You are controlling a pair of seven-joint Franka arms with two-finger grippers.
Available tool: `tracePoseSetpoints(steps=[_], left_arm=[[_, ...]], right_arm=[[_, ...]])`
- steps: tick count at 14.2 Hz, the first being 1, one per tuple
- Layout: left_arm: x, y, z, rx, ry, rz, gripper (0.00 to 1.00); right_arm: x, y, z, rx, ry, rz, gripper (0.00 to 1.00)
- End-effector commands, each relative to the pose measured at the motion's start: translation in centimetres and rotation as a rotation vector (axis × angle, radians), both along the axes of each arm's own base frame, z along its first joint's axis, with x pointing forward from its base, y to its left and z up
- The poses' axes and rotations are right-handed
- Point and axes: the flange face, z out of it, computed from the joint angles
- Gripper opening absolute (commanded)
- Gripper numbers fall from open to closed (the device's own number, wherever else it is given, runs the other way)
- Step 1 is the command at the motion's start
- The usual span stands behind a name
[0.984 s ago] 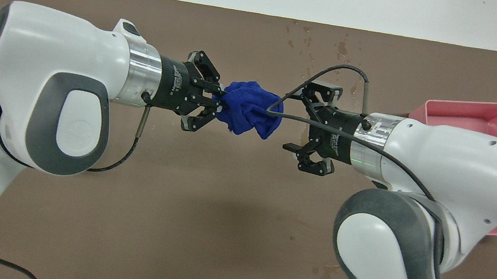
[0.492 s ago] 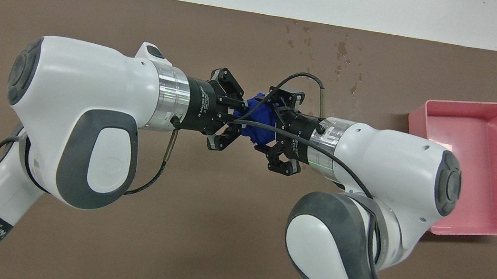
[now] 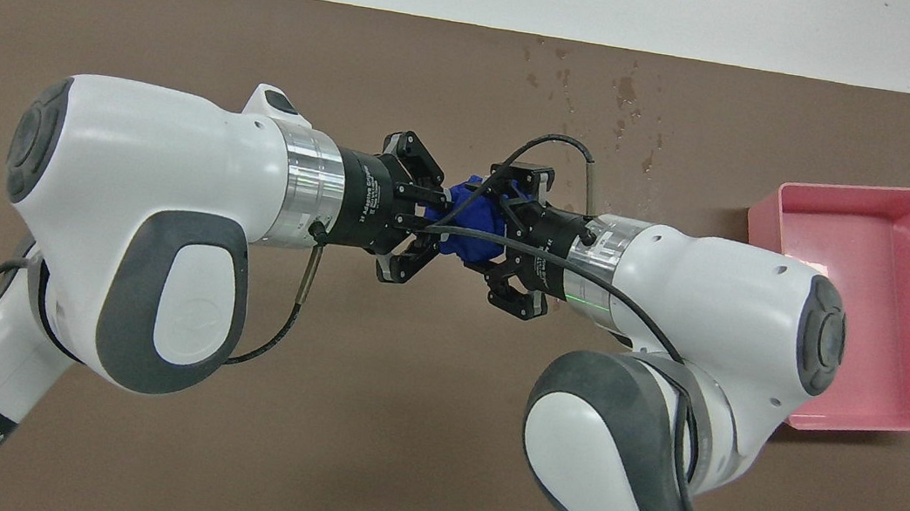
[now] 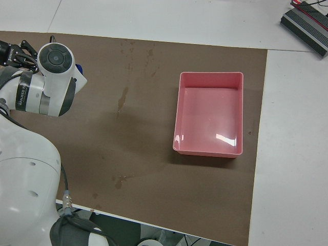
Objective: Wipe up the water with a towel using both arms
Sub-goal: 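Grasp the towel with the right gripper and open the left gripper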
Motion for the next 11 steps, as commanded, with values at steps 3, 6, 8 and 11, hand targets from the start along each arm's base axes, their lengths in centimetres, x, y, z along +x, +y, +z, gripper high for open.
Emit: tracePoseSetpoints(steps=[3, 6, 8, 11], left_arm=[[-1.7, -0.6, 1.2, -0.019, -0.009, -0.003, 0.0], [-1.8, -1.0, 1.4, -0.015, -0.015, -0.017, 0.99], [-1.6, -0.7, 1.4, 0.022, -0.057, -0.044, 1.0], [-0.8, 0.4, 0.9, 0.234, -0.241, -0.202, 1.0]], right_arm=[[0.3, -0.3, -0.2, 0.021, 0.02, -0.022, 0.0], [0.2, -0.5, -0.4, 0.013, 0.044, 0.005, 0.0], [0.0, -0.5, -0.6, -0.008, 0.038, 0.052, 0.0], [-0.6, -0.9, -1.0, -0.073, 0.011, 0.23, 0.0]])
